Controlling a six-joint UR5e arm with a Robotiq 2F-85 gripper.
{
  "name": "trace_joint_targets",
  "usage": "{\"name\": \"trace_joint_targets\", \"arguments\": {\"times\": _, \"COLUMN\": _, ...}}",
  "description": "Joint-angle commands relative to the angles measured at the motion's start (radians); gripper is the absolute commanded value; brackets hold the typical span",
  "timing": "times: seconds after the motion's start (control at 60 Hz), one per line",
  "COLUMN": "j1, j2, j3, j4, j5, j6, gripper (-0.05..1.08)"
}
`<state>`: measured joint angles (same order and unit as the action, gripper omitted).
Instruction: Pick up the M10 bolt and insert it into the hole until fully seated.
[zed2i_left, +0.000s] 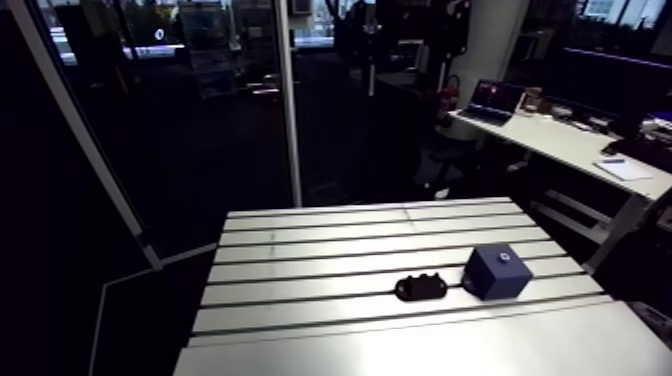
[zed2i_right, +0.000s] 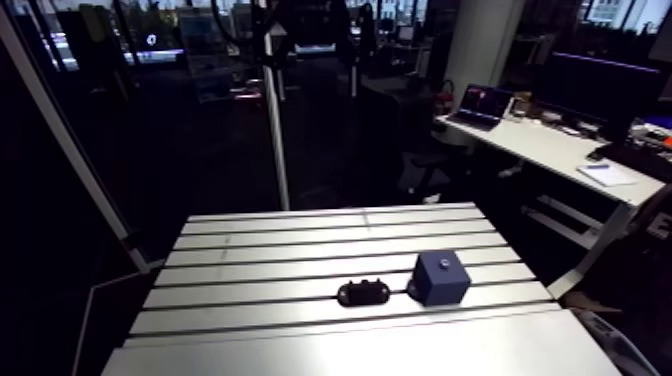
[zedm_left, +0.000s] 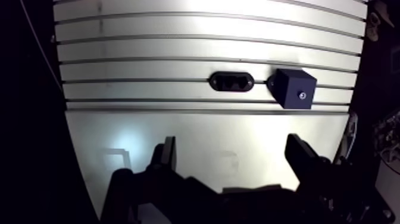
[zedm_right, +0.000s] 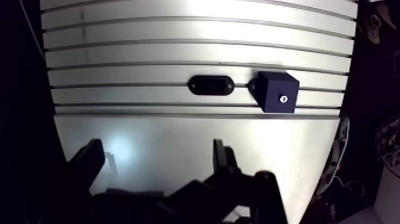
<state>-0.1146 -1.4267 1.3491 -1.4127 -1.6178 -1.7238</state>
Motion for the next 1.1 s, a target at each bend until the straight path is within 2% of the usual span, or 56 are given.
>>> {"name": "trace_joint_targets", "arguments": {"times": 0.017, "j1": 0.055, "j2": 0.041, "j3": -0.075, "j4": 0.042, "j5": -0.020, "j6": 0.026, "gripper": 0.00}}
{"name": "trace_joint_targets", "arguments": {"times": 0.133, "j1": 0.055, "j2": 0.035, "j3": -0.073, "j4": 0.052, "j5": -0.021, "j6": 0.025, "gripper": 0.00}}
{"name": "trace_joint_targets", "arguments": {"times": 0.217, "j1": 0.055, "j2": 0.035, "j3": -0.061, "j4": 0.053, "j5": -0.043, "j6": 0.024, "gripper": 0.00}}
{"name": "trace_joint_targets", "arguments": {"times": 0.233, "j1": 0.055, "j2": 0.035, "j3": -0.061, "j4": 0.053, "j5": -0.043, "j6": 0.024, "gripper": 0.00}}
{"name": "trace_joint_targets", "arguments": {"times": 0.267, "j1": 0.053, "j2": 0.033, "j3": -0.056, "j4": 0.051, "j5": -0.056, "j6": 0.023, "gripper": 0.00}}
{"name": "trace_joint_targets", "arguments": {"times": 0.467, "j1": 0.046, "j2": 0.032, "j3": -0.057, "j4": 0.050, "j5": -0.070, "j6": 0.019, "gripper": 0.00}}
{"name": "trace_joint_targets", "arguments": {"times": 0.583, "j1": 0.041, "j2": 0.027, "j3": -0.054, "j4": 0.047, "j5": -0.070, "j6": 0.016, "gripper": 0.00}}
{"name": "trace_joint_targets", "arguments": {"times": 0.667, "j1": 0.032, "j2": 0.027, "j3": -0.052, "j4": 0.047, "j5": -0.062, "j6": 0.017, "gripper": 0.00}}
{"name": "trace_joint_targets", "arguments": {"times": 0.883, "j1": 0.011, "j2": 0.021, "j3": -0.052, "j4": 0.042, "j5": -0.055, "j6": 0.025, "gripper": 0.00}}
{"name": "trace_joint_targets", "arguments": {"times": 1.0, "j1": -0.001, "j2": 0.021, "j3": -0.052, "j4": 0.041, "j5": -0.036, "j6": 0.025, "gripper": 0.00}}
{"name": "trace_joint_targets", "arguments": {"times": 1.1, "j1": -0.003, "j2": 0.022, "j3": -0.052, "j4": 0.041, "j5": -0.032, "j6": 0.022, "gripper": 0.00}}
